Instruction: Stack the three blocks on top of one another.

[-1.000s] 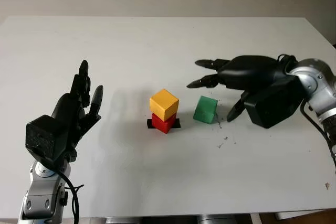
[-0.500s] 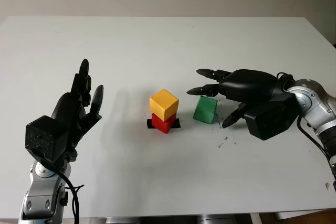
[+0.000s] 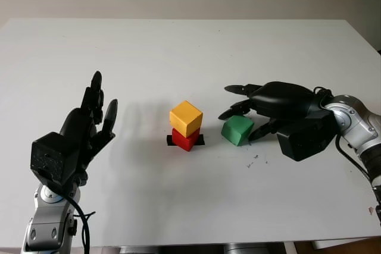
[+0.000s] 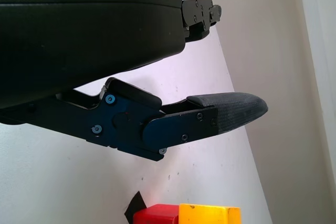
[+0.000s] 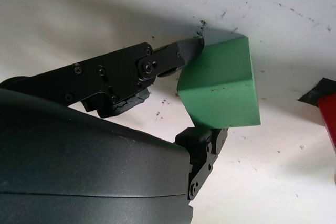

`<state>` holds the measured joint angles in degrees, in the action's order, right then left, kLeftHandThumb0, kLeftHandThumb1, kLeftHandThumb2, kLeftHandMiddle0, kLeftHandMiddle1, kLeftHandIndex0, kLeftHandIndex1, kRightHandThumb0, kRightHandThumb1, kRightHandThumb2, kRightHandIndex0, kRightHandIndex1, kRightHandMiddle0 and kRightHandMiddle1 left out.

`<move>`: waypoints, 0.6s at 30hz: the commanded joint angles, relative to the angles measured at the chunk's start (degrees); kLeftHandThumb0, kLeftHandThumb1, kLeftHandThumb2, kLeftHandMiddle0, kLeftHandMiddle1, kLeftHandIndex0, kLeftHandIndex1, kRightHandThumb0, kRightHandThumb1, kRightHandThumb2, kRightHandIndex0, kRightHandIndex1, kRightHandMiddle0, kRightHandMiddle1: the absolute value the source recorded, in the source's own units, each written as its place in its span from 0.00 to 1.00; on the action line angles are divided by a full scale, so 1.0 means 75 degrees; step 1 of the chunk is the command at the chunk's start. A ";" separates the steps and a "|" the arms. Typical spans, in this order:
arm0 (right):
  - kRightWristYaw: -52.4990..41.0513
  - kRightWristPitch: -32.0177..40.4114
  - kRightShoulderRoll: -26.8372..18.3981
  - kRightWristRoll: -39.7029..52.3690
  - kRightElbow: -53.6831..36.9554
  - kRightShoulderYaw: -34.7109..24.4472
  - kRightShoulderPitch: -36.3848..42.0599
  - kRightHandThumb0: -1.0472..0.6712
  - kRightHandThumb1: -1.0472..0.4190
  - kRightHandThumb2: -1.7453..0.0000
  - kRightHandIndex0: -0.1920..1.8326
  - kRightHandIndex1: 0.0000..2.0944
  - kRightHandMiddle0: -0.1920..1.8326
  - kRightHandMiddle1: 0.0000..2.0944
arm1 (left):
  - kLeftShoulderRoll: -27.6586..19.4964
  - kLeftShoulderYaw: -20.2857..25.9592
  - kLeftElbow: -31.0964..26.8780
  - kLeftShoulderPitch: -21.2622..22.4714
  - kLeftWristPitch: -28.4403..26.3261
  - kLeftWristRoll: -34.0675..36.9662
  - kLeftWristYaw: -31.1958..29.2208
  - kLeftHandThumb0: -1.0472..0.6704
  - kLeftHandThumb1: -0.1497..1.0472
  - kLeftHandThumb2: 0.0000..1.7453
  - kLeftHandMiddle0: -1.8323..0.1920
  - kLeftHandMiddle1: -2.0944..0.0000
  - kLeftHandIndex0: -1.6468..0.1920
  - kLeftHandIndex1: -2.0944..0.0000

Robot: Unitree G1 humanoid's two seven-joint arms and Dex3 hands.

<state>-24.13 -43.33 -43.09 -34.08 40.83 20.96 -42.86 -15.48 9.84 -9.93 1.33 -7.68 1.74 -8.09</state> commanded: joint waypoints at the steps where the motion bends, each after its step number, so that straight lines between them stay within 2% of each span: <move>1: 0.0065 -0.0094 0.0060 0.0008 0.0042 0.0017 -0.0158 0.44 0.06 0.97 0.13 0.04 0.39 0.17 | 0.0005 -0.0035 -0.0145 -0.0082 -0.0003 0.0013 -0.0028 0.16 1.00 0.35 0.97 0.97 0.97 0.97; 4: 0.0042 -0.0114 0.0071 0.0084 0.0050 -0.0008 -0.0164 0.44 0.06 0.97 0.14 0.03 0.34 0.31 | -0.0002 -0.0044 -0.0148 -0.0097 0.0024 0.0029 -0.0065 0.16 1.00 0.34 0.97 0.97 0.97 0.97; 7: -0.0014 -0.0078 0.0090 0.0168 0.0062 -0.0025 -0.0167 0.43 0.06 0.97 0.15 0.03 0.32 0.36 | -0.0016 -0.0053 -0.0108 -0.0095 0.0062 -0.0010 -0.0059 0.15 1.00 0.35 0.97 0.97 0.97 0.97; 11: -0.0463 0.0215 0.0128 0.0452 -0.0029 -0.0066 -0.0150 0.41 0.08 0.97 0.13 0.02 0.29 0.36 | -0.0009 -0.0041 -0.0113 -0.0086 0.0031 0.0020 -0.0064 0.15 1.00 0.35 0.97 0.97 0.97 0.97; 18: -0.1505 0.0816 0.0144 0.1008 -0.0368 -0.0131 -0.0108 0.32 0.11 0.98 0.09 0.01 0.21 0.31 | -0.0033 -0.0040 -0.0054 -0.0040 0.0013 0.0028 -0.0093 0.15 1.00 0.35 0.97 0.98 0.97 0.97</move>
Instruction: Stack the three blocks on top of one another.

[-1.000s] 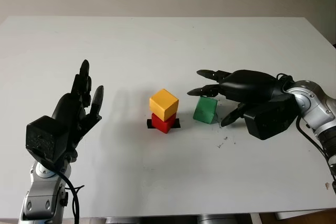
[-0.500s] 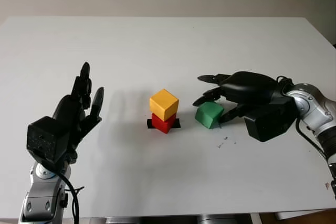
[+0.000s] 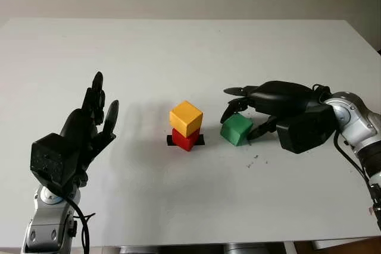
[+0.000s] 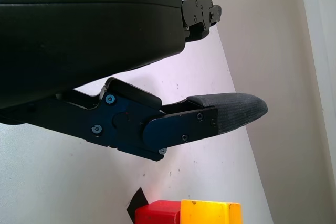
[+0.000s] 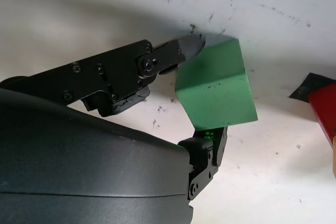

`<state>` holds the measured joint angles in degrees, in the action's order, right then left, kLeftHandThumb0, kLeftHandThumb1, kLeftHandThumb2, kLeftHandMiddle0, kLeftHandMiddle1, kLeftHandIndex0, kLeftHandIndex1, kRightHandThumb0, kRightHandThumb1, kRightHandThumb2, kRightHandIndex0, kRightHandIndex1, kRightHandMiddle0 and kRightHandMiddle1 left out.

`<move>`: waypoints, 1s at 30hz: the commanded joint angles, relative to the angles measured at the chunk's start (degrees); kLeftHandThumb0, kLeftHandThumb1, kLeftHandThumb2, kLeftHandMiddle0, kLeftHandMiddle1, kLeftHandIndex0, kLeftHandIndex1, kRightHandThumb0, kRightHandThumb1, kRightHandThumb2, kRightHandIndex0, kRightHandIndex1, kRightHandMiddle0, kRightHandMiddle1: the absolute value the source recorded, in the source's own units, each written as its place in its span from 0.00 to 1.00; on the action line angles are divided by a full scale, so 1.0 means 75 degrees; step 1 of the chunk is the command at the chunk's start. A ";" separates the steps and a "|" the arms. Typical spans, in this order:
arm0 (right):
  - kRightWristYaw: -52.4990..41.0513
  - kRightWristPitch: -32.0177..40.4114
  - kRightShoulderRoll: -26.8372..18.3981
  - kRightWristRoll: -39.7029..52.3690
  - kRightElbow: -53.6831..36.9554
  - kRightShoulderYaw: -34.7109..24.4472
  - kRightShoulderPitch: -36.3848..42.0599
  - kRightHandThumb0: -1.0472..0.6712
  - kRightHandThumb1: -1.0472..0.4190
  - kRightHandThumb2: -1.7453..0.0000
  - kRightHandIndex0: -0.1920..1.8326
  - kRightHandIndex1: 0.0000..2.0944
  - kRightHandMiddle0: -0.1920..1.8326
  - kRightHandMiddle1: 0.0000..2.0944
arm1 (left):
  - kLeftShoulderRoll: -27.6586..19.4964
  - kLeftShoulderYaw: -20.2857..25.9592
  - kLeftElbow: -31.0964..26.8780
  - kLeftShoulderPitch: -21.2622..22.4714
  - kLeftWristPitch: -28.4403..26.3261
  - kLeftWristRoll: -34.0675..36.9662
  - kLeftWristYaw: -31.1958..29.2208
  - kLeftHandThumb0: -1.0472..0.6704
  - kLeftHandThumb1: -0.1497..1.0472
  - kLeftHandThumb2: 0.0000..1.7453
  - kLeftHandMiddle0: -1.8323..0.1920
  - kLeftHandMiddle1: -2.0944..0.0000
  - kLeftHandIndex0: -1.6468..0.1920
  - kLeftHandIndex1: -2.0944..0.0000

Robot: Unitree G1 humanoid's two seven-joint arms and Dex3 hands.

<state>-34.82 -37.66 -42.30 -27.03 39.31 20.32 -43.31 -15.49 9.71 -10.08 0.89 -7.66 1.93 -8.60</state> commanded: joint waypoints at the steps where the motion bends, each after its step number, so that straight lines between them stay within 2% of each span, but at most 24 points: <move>1: -0.0115 0.0086 0.0036 0.0094 -0.0209 -0.0055 -0.0027 0.31 0.11 0.98 0.09 0.01 0.22 0.32 | -0.0027 -0.0021 -0.0015 0.0029 0.0030 0.0011 -0.0030 0.15 1.00 0.34 0.97 0.98 0.97 0.98; 3: -0.0127 0.0156 0.0033 0.0110 -0.0312 -0.0080 0.0027 0.31 0.10 0.97 0.10 0.02 0.26 0.33 | -0.0012 -0.0025 -0.0004 0.0039 0.0068 0.0010 -0.0029 0.15 1.00 0.34 0.97 0.97 0.97 0.97; 4: -0.0076 0.0131 0.0023 0.0079 -0.0352 -0.0080 0.0047 0.33 0.09 0.97 0.12 0.03 0.29 0.38 | -0.0005 -0.0031 -0.0010 0.0039 0.0074 0.0000 -0.0020 0.15 1.00 0.34 0.97 0.97 0.97 0.97; 7: 0.0055 0.0000 -0.0005 0.0036 -0.0425 -0.0082 0.0083 0.37 0.06 0.97 0.16 0.03 0.32 0.55 | -0.0001 -0.0036 -0.0046 0.0025 0.0051 -0.0030 0.0007 0.15 1.00 0.34 0.97 0.97 0.97 0.97; 9: 0.0248 -0.0173 -0.0020 -0.0041 -0.0377 -0.0078 0.0084 0.38 0.06 0.97 0.18 0.04 0.31 0.60 | 0.0025 -0.0003 -0.0089 0.0003 -0.0017 0.0014 0.0022 0.15 1.00 0.34 0.96 0.97 0.96 0.97; 23: 0.0705 -0.0569 -0.0054 -0.0217 -0.0096 -0.0072 -0.0069 0.39 0.07 0.97 0.22 0.04 0.30 0.63 | -0.0040 -0.0051 0.0019 0.0066 0.0097 -0.0112 0.0062 0.15 1.00 0.34 0.96 0.97 0.96 0.97; 30: 0.0132 0.0622 0.0180 0.0655 -0.0457 -0.0592 -0.0446 0.40 0.07 0.97 0.22 0.03 0.29 0.64 | -0.0058 -0.0067 -0.0018 0.0095 0.0030 -0.0164 0.0015 0.15 1.00 0.35 0.97 0.98 0.97 0.98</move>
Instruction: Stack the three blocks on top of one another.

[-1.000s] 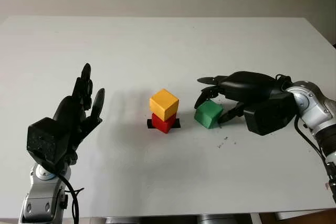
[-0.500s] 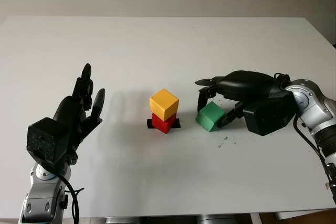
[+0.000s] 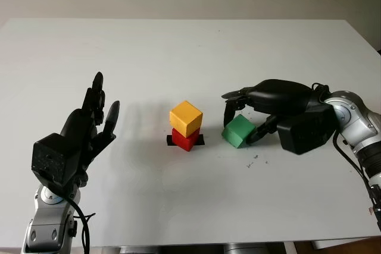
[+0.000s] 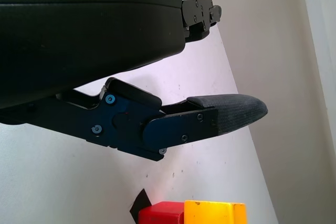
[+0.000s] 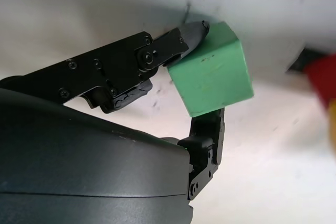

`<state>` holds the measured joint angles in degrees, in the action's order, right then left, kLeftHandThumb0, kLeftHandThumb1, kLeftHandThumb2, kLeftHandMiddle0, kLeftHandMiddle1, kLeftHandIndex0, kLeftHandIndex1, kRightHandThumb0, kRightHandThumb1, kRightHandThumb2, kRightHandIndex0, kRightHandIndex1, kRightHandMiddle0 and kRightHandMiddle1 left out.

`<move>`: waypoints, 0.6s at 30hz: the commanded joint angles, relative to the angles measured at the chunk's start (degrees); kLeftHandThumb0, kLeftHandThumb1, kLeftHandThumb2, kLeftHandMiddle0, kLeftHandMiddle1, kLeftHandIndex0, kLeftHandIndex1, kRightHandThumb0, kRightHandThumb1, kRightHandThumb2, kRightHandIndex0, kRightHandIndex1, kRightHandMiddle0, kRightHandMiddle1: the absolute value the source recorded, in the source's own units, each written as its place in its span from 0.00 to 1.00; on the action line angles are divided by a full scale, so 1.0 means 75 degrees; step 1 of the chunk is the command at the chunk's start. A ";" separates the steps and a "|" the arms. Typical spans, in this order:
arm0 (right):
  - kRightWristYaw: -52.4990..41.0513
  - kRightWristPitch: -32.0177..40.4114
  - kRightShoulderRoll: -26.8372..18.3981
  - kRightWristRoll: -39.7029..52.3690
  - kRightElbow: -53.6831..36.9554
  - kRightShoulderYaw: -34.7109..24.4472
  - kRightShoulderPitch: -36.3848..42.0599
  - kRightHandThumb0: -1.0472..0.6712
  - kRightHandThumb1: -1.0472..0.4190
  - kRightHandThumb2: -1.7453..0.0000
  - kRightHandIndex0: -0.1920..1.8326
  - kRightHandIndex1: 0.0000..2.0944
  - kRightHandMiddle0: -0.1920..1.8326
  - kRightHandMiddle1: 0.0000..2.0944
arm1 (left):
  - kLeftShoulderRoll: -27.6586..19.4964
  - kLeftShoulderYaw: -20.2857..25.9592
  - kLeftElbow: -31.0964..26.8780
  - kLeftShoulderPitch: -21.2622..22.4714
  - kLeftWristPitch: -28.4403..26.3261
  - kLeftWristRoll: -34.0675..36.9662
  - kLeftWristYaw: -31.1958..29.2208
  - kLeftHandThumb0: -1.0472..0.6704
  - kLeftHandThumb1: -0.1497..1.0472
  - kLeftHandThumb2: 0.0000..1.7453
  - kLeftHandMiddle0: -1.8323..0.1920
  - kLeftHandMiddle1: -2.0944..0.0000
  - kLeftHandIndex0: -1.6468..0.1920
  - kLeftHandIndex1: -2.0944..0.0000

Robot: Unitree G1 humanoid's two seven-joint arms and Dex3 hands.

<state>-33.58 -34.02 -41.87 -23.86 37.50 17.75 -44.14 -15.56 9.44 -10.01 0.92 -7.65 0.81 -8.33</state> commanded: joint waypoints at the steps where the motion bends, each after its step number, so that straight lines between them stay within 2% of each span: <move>1: -0.0080 0.0268 0.0185 0.0420 -0.0252 -0.0349 -0.0390 0.39 0.07 0.97 0.23 0.03 0.30 0.65 | -0.0043 -0.0035 -0.0024 0.0092 0.0038 -0.0016 -0.0019 0.14 1.00 0.35 0.97 0.98 0.97 0.98; 6: -0.0780 0.1068 0.0551 0.1660 -0.0387 -0.0896 -0.0924 0.40 0.09 0.97 0.23 0.03 0.30 0.66 | 0.0012 -0.0072 0.0001 0.0093 0.0085 -0.0043 0.0030 0.14 1.00 0.35 0.97 0.97 0.97 0.97; 18: -0.1706 0.2943 0.0798 0.2663 -0.1069 -0.1347 -0.1192 0.43 0.08 0.97 0.22 0.03 0.27 0.68 | -0.0002 -0.0023 -0.0063 0.0022 0.0024 0.0019 0.0034 0.15 1.00 0.34 0.97 0.97 0.96 0.97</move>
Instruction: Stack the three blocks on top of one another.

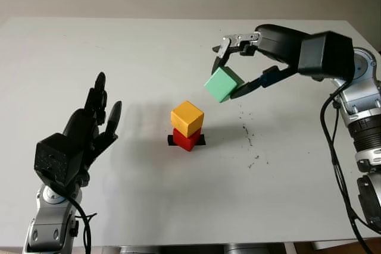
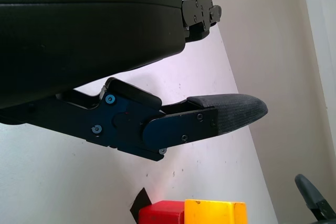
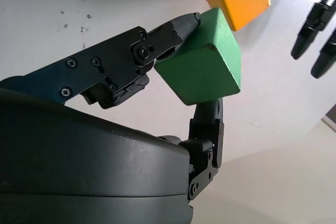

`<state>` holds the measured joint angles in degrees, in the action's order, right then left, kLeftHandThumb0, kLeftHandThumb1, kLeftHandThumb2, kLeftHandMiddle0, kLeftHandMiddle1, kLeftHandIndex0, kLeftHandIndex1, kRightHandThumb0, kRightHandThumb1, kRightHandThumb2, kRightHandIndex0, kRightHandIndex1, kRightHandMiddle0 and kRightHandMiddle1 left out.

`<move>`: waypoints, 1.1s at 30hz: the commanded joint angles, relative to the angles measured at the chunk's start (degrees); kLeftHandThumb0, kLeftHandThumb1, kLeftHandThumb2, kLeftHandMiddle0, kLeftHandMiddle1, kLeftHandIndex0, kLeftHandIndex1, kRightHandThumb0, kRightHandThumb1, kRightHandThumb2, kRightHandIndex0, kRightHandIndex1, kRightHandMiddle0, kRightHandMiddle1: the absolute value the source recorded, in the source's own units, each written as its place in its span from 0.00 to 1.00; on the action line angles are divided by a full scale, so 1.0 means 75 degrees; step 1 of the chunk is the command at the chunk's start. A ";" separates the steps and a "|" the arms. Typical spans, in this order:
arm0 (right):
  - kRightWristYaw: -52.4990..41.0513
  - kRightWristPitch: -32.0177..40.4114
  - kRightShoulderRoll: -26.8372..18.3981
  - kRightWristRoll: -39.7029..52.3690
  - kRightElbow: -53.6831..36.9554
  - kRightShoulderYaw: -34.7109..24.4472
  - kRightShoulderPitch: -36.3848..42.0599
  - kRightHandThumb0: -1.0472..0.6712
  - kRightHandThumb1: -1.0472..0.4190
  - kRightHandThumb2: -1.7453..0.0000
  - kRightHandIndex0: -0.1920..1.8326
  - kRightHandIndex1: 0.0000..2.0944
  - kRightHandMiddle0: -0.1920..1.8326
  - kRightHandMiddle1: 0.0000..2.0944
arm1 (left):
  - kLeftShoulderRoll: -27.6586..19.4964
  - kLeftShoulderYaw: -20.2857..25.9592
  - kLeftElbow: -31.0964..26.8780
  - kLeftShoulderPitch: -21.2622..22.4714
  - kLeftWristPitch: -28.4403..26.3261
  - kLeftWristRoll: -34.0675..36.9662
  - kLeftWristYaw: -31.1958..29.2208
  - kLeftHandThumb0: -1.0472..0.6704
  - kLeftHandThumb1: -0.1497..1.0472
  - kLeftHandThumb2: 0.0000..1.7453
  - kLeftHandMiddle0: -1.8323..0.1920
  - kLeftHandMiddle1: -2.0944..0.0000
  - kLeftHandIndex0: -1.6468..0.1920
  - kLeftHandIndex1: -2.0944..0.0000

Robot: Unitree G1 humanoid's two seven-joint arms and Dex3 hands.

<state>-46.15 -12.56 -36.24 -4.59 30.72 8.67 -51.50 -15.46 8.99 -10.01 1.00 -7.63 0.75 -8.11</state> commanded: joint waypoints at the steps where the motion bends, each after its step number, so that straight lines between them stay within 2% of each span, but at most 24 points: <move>1: -0.0045 0.0144 0.0062 0.0128 -0.0193 -0.0160 -0.0223 0.43 0.08 0.97 0.22 0.03 0.26 0.70 | -0.0013 0.0037 -0.0064 0.0024 0.0005 0.0027 0.0012 0.15 1.00 0.34 0.97 0.97 0.96 0.97; 10: -0.0330 0.0403 0.0072 0.0280 -0.0478 -0.0240 -0.0916 0.43 0.08 0.97 0.23 0.03 0.25 0.75 | -0.0021 0.0026 0.0008 0.0132 0.0015 0.0021 0.0034 0.15 1.00 0.34 0.96 0.97 0.96 0.97; 18: -0.0733 0.0650 0.0381 -0.0023 -0.0604 0.0192 -0.1873 0.38 0.10 0.97 0.26 0.04 0.29 0.75 | 0.0037 -0.0043 0.0048 0.0203 0.0002 -0.0024 0.0080 0.14 1.00 0.34 0.97 0.97 0.97 0.97; 33: -0.1344 0.1038 0.0931 -0.0336 -0.0290 0.0791 -0.1622 0.36 0.07 0.97 0.25 0.03 0.25 0.77 | 0.0167 -0.0047 0.0041 0.0107 0.0143 0.0024 0.0149 0.16 1.00 0.34 0.98 0.98 0.97 0.98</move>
<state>-56.10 -5.17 -29.57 -6.80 28.74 14.21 -64.07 -14.41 8.60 -9.75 1.88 -7.04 0.76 -7.11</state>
